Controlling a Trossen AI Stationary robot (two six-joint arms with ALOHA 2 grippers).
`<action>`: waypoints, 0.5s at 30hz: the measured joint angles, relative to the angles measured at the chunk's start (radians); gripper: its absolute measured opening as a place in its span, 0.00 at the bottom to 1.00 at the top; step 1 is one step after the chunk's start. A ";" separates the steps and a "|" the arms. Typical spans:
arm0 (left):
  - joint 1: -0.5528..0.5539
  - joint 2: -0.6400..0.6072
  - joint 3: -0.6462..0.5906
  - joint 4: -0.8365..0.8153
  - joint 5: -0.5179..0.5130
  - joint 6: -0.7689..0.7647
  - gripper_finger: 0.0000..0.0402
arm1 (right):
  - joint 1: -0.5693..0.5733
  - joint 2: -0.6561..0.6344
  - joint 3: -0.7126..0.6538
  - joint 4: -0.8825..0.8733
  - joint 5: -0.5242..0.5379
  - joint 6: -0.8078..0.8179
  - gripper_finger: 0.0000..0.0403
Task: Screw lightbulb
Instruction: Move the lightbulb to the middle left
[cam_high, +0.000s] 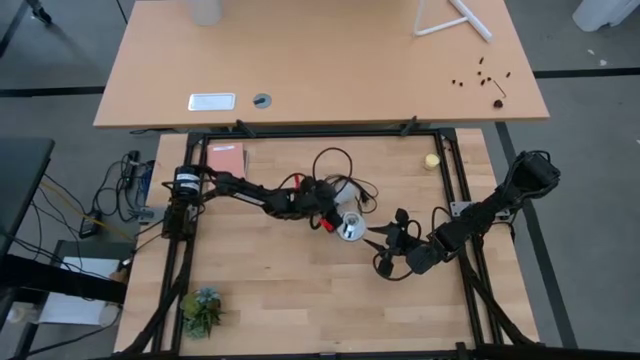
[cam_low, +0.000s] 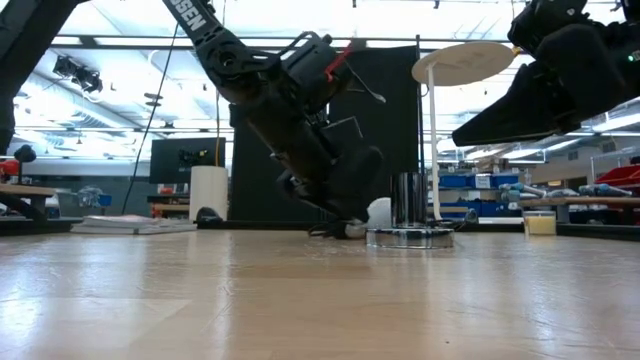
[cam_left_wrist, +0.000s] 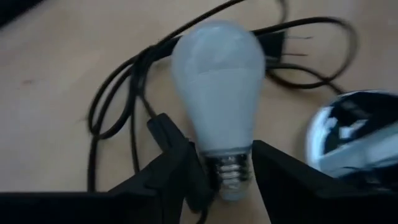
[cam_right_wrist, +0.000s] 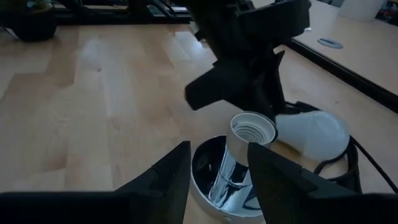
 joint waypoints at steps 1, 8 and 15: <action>0.002 0.000 0.000 -0.014 -0.021 0.004 0.46 | 0.000 0.000 0.000 0.000 -0.002 0.000 0.42; 0.013 0.000 -0.001 -0.012 -0.037 0.183 0.48 | 0.000 0.000 0.000 -0.004 -0.004 0.000 0.42; 0.013 0.001 -0.002 0.035 -0.054 0.293 0.48 | 0.000 0.000 0.000 -0.005 -0.008 0.000 0.42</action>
